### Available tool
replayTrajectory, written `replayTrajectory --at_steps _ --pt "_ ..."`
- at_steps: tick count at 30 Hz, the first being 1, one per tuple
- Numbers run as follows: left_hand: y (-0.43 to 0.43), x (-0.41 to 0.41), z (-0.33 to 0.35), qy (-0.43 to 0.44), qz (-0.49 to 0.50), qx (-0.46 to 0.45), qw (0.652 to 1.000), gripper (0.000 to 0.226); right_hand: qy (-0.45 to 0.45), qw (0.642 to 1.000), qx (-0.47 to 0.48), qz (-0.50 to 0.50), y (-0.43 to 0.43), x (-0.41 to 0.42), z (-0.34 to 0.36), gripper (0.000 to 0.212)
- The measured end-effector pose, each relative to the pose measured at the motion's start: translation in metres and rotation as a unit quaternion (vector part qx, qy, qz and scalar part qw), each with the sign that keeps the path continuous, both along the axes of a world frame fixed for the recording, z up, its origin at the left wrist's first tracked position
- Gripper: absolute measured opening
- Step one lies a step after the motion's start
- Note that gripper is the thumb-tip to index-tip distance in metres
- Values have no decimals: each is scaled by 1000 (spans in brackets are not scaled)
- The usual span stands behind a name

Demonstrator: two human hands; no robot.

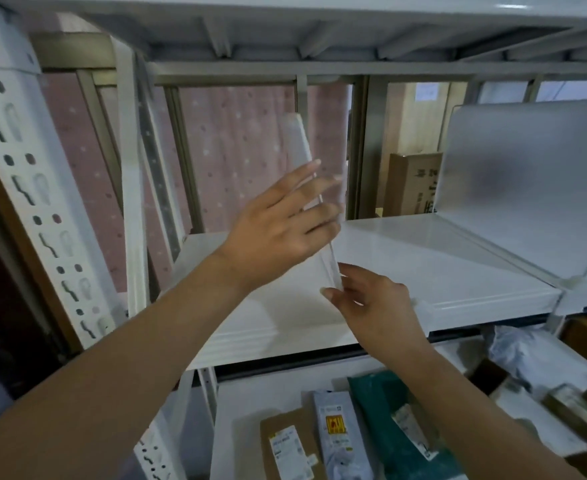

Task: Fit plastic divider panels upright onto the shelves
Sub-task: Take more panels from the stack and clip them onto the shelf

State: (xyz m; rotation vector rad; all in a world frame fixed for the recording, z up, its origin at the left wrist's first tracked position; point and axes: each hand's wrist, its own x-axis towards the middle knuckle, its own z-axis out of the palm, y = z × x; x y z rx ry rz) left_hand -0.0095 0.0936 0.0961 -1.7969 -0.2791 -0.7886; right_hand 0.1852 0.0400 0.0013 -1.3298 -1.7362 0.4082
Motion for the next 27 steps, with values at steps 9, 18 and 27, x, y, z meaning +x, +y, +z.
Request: replayTrajectory --at_steps 9,18,27 --pt "26 71 40 101 -1 23 995 18 67 990 -44 116 21 67 17 35" --pt "42 127 49 91 -22 31 995 23 86 989 -41 114 40 128 29 34" --pt "43 145 58 104 -25 52 993 24 68 990 -24 117 42 141 36 39"
